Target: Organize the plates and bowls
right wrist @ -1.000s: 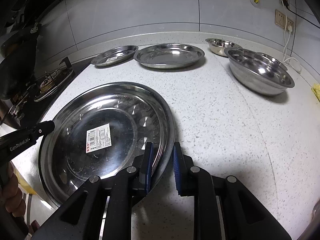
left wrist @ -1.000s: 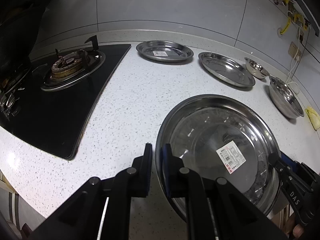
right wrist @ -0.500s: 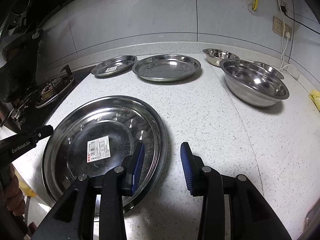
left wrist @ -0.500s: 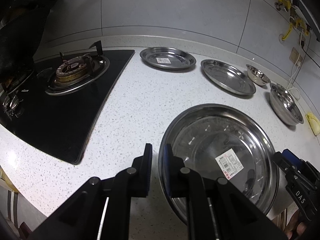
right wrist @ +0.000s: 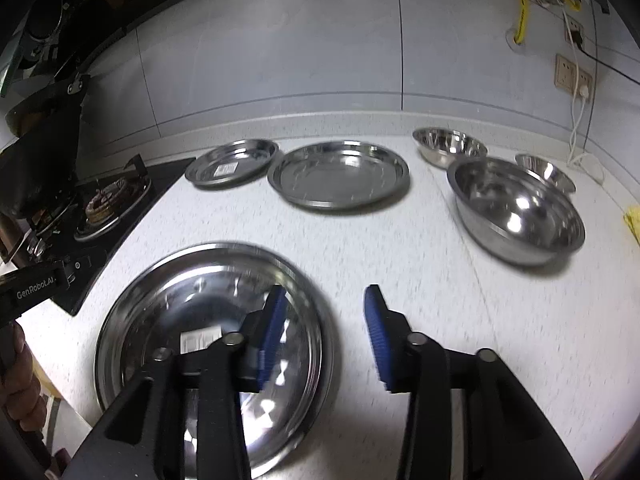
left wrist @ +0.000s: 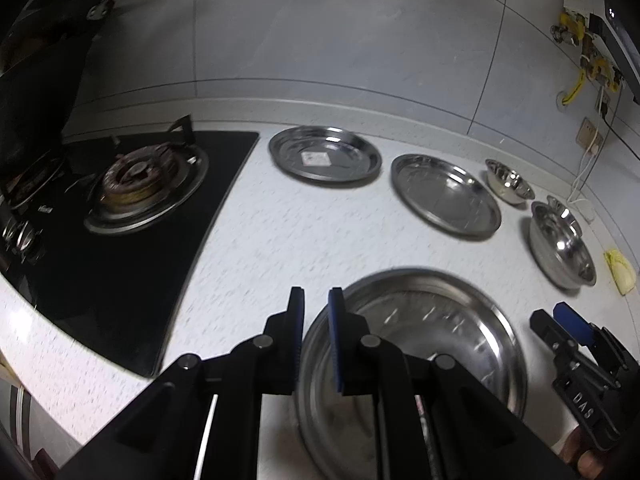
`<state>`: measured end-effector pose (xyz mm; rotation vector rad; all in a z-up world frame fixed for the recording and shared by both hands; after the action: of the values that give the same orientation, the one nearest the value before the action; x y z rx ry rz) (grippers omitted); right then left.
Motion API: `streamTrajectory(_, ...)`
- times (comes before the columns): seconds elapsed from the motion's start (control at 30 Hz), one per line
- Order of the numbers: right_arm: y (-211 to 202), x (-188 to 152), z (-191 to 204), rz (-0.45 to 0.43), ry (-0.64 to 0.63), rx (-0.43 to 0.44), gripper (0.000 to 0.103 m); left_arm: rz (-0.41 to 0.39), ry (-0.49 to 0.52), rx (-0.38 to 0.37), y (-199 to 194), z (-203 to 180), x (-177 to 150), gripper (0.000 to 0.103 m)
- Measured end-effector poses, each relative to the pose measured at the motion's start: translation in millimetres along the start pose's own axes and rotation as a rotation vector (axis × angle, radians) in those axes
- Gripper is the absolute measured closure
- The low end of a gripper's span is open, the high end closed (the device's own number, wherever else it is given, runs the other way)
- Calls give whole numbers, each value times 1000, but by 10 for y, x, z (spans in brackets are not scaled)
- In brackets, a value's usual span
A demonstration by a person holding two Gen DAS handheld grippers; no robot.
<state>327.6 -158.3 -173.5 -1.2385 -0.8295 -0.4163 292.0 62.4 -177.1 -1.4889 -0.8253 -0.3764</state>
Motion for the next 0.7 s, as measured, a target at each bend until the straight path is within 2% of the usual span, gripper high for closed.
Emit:
streamTrajectory(0.13,73,213,-21,-29,-18,-6,57,-7,13,-8,103,-177,243,89)
streamTrajectory(0.17,95,267,-35,-35,-20,-6,57,-7,17,-12,135,-224,297,79)
streamTrajectory(0.23,162,399,-66,-47,-26,-10,57,-11,20,-19,211,-318,421,73)
streamTrajectory(0.5,543,784,-221,-56,-35,-35,56,34,-9,-54,730,-680,812,73)
streamTrajectory(0.7,925,1013,-436,-37,-50,-83,56,87,-34,-64,1157,-891,931,73)
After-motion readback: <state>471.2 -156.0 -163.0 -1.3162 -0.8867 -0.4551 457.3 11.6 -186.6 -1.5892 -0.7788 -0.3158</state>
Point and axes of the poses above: each gripper's, at about its wrist camera, not at the fingertips, and y roughly the way its jaws point, z to its left, x to its top, the point moved 9 cm from there along y, roughly the way its jaws point
